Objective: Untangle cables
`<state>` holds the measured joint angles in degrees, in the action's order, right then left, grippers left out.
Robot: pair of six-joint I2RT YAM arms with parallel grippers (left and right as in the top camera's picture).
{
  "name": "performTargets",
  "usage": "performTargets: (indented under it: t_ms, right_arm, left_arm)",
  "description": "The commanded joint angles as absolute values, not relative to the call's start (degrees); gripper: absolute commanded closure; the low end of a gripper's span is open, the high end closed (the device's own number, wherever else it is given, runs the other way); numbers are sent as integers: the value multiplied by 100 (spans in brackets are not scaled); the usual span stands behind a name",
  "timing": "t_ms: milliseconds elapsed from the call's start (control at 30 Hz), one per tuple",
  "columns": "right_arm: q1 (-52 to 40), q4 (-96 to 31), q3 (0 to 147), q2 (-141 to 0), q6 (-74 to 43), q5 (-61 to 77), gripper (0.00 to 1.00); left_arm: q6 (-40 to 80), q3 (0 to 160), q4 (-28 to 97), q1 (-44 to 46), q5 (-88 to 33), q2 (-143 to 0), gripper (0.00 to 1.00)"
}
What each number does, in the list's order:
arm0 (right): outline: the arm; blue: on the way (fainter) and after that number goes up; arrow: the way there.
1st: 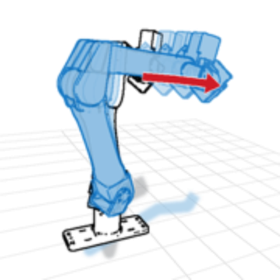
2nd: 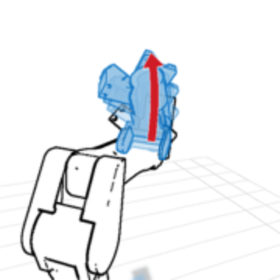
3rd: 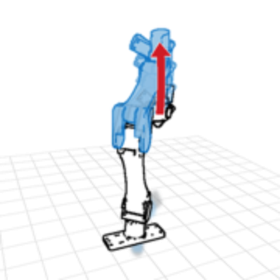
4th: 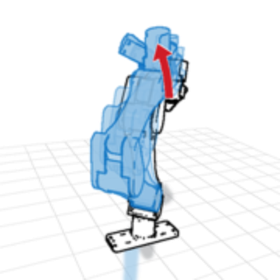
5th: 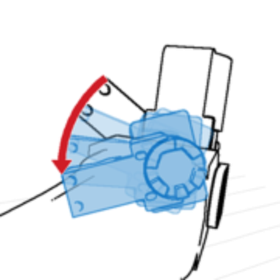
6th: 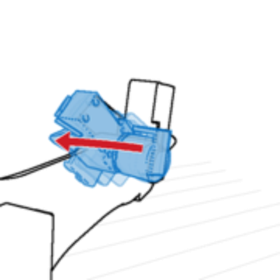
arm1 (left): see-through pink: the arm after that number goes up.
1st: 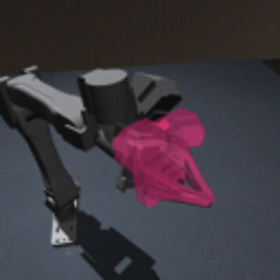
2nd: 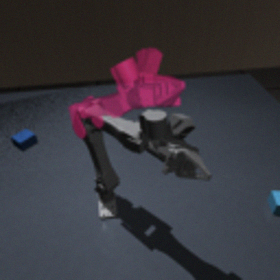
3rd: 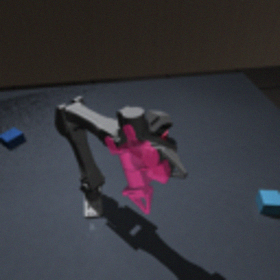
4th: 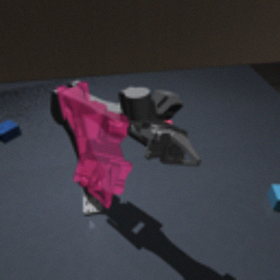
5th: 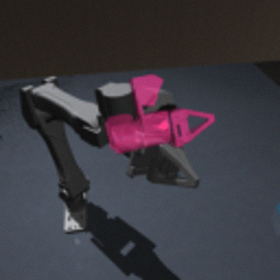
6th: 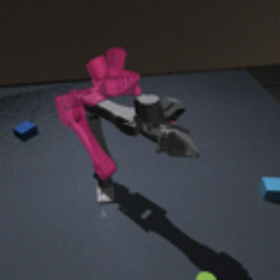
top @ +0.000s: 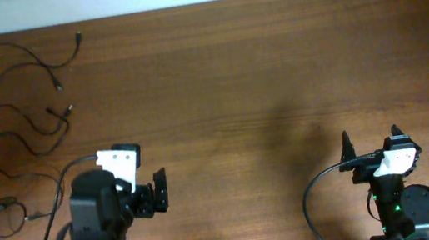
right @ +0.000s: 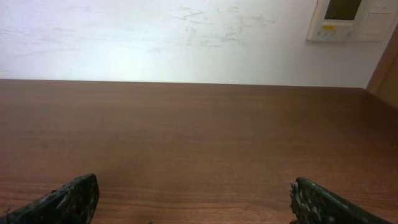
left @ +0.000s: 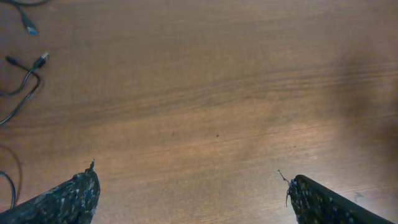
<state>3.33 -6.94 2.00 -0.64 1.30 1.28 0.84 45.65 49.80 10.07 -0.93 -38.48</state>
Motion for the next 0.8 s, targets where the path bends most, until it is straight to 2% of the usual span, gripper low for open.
performTargets:
  t_ms: [0,400,767]
  right_arm:
    - [325,-701,150,-21,126,60,2]
    - [325,-701,150,-21,126,60,2]
    - [325,-701,150,-21,126,60,2]
  left_arm:
    - [-5,3844,4574,998,89,-3389,1]
    - [233,1203,1566,631,84,-1385,1]
    - [580,40,-281,217,86,-598,1]
